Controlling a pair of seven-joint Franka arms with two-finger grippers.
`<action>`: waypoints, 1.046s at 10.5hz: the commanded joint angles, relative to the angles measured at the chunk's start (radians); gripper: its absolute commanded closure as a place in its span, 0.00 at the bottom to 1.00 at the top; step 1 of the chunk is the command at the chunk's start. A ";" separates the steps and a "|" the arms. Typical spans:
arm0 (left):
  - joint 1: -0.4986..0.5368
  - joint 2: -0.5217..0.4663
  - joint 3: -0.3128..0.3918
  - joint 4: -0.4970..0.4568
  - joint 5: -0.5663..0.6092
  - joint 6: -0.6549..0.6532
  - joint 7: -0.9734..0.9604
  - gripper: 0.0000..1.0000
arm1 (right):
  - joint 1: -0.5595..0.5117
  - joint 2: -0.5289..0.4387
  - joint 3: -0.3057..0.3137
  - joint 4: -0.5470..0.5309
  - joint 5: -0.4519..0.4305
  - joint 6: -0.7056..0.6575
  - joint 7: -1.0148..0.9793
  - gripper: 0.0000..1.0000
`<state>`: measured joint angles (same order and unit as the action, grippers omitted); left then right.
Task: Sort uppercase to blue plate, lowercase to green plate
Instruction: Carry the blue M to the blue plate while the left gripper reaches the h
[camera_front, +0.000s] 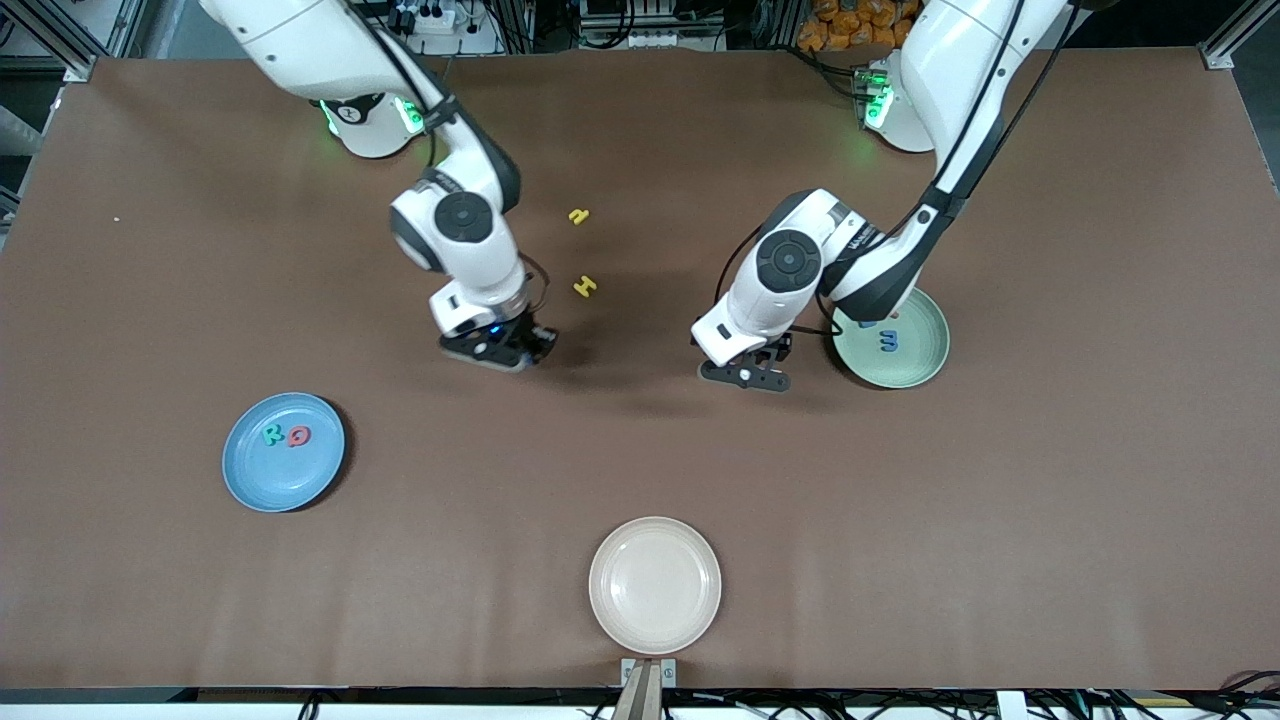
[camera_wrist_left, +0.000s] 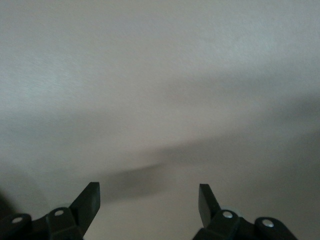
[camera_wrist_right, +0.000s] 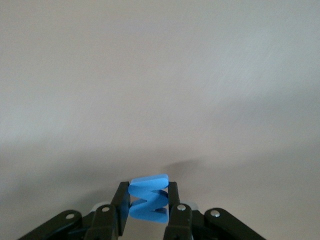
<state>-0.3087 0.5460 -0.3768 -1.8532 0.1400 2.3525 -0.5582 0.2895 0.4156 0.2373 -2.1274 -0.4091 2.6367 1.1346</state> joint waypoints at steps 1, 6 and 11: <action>-0.050 0.003 0.001 0.020 -0.020 -0.012 -0.070 0.12 | -0.096 -0.009 -0.022 -0.006 -0.197 -0.027 0.011 1.00; -0.266 0.031 0.010 0.048 -0.014 -0.009 -0.279 0.15 | -0.151 -0.004 -0.166 -0.003 -0.644 -0.026 0.000 1.00; -0.508 0.090 0.102 0.152 -0.011 -0.007 -0.386 0.00 | -0.234 0.003 -0.200 0.024 -0.898 -0.021 -0.004 0.96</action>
<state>-0.7394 0.5916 -0.3276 -1.7655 0.1359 2.3527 -0.9126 0.0623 0.4208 0.0274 -2.1163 -1.2713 2.6164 1.1275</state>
